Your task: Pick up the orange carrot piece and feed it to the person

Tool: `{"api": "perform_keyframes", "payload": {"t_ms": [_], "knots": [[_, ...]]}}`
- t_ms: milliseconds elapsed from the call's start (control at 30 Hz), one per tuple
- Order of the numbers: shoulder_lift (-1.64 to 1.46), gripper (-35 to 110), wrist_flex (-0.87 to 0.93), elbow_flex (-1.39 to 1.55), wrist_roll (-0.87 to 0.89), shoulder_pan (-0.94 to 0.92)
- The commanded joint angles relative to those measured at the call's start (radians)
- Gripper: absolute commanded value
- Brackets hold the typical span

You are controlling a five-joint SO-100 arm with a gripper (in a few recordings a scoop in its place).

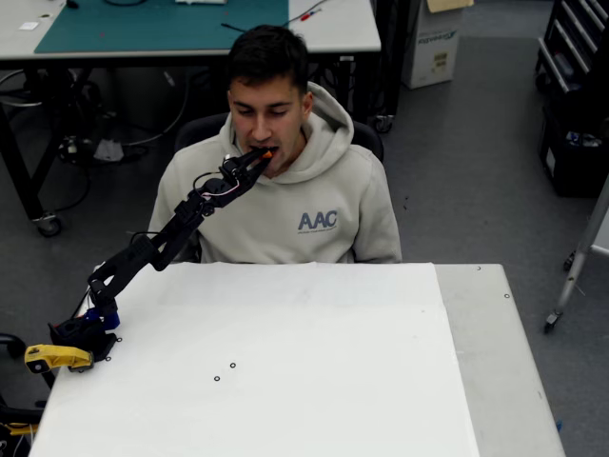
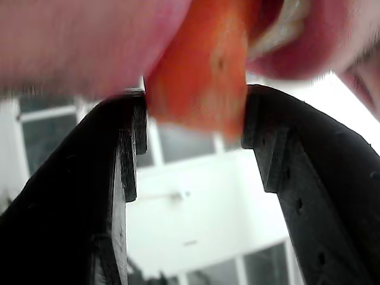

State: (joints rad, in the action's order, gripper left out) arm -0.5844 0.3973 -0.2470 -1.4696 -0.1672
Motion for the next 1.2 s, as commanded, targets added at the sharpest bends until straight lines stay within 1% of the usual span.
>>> {"api": "perform_keyframes", "payload": {"t_ms": [0,100,467,533,667,700,833,1067,1167], "knots": [[-0.06,20,-0.006,-0.08,-0.009,-0.023],[-0.06,22,-0.006,-0.08,-0.009,-0.028],[-0.054,21,-0.006,-0.081,-0.009,-0.083],[-0.054,16,-0.006,-0.081,-0.009,-0.084],[-0.054,-4,-0.006,-0.081,-0.009,-0.083],[-0.054,-6,-0.006,-0.081,-0.009,-0.081],[-0.054,0,-0.006,-0.081,-0.008,-0.078],[-0.06,-2,-0.006,-0.08,-0.006,-0.072],[-0.06,-2,-0.006,-0.08,0.051,-0.072]]}}
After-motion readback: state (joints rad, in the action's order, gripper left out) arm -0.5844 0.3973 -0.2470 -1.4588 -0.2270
